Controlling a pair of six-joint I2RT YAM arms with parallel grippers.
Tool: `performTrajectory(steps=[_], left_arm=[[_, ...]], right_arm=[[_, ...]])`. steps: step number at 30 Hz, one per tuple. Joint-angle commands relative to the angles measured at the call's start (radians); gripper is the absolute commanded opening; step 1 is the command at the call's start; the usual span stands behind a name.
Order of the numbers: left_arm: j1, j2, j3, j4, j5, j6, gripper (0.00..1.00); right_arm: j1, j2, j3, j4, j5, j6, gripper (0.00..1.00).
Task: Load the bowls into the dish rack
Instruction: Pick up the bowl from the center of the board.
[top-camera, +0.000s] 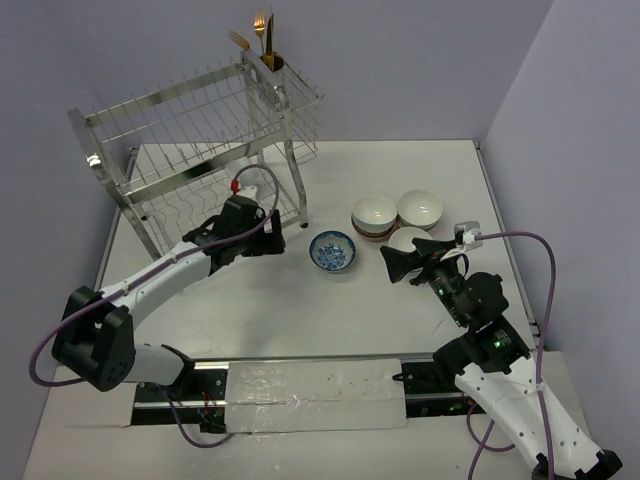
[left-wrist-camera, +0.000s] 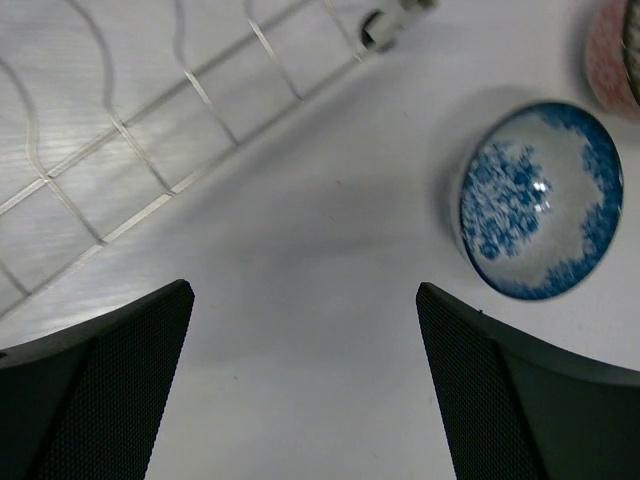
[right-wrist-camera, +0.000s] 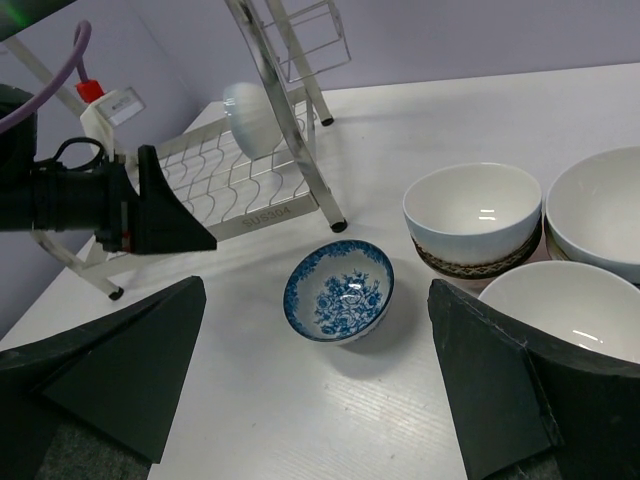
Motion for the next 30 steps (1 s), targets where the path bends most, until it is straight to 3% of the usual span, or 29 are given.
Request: performTrajectory(steps=[1,8,17,23,30], left_arm=[[-0.073,-0.004,0.04,-0.026,-0.029,0.028,0.99],[-0.198,0.033,0.083,0.015,-0.032,-0.001,0.99],[-0.313,0.171,0.265,0.012,-0.039,0.051,0.99],[-0.382,0.332,0.455,-0.087,-0.049,0.123,0.99],[-0.426,0.507,0.667,-0.215,-0.035,0.182,0.88]], right_arm=[[0.007,-0.005,0.004,0.043,0.005,-0.011,1.0],[0.007,-0.017,0.016,0.026,0.021,-0.005,1.0],[0.007,-0.022,0.044,-0.015,0.133,0.008,1.0],[0.007,-0.048,0.056,-0.059,0.21,0.02,1.0],[0.007,-0.084,0.052,-0.104,0.265,0.038,1.0]])
